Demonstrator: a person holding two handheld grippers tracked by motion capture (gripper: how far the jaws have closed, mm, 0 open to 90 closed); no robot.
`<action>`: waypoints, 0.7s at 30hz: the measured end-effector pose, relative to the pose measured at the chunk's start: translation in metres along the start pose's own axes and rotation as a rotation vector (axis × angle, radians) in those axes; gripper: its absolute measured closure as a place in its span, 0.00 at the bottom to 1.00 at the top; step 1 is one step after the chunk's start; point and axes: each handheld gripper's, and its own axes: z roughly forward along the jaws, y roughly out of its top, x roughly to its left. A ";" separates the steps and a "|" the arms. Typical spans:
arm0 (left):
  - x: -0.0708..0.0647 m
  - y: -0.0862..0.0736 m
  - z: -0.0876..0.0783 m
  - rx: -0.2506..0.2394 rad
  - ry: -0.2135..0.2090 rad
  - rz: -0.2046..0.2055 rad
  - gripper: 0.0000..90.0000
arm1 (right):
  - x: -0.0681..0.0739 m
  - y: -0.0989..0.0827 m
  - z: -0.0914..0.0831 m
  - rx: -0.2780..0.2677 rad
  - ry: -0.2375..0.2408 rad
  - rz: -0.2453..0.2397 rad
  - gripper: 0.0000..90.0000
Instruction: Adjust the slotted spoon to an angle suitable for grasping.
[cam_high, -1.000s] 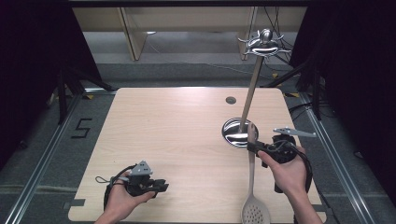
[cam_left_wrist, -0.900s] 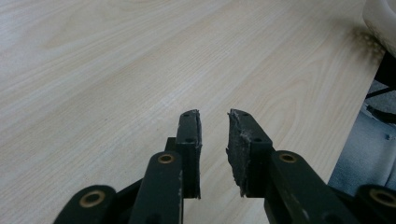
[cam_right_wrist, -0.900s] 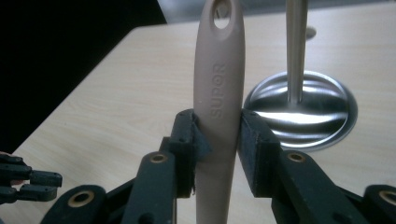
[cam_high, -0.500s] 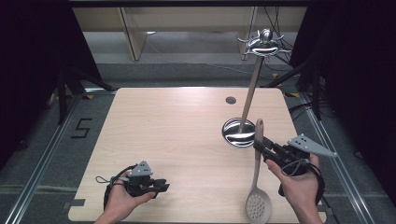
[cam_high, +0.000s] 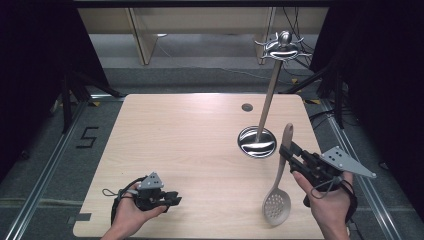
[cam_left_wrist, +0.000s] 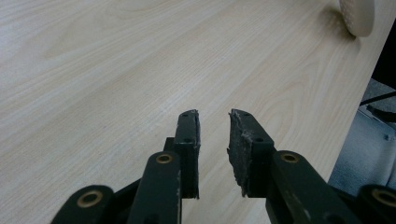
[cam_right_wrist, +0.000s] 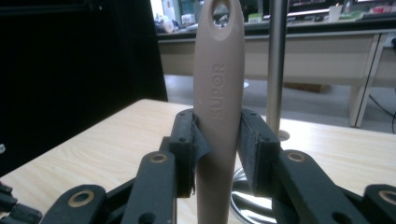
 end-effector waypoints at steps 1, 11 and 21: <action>0.001 0.000 -0.001 0.009 0.005 0.012 0.80 | 0.000 0.001 -0.001 -0.002 -0.002 0.004 0.77; -0.001 0.000 0.000 -0.006 0.003 -0.018 0.80 | -0.004 0.016 -0.007 -0.107 -0.042 -0.043 0.77; 0.002 0.002 -0.002 -0.028 0.012 -0.002 0.80 | -0.003 0.040 -0.008 -0.183 -0.107 -0.103 0.77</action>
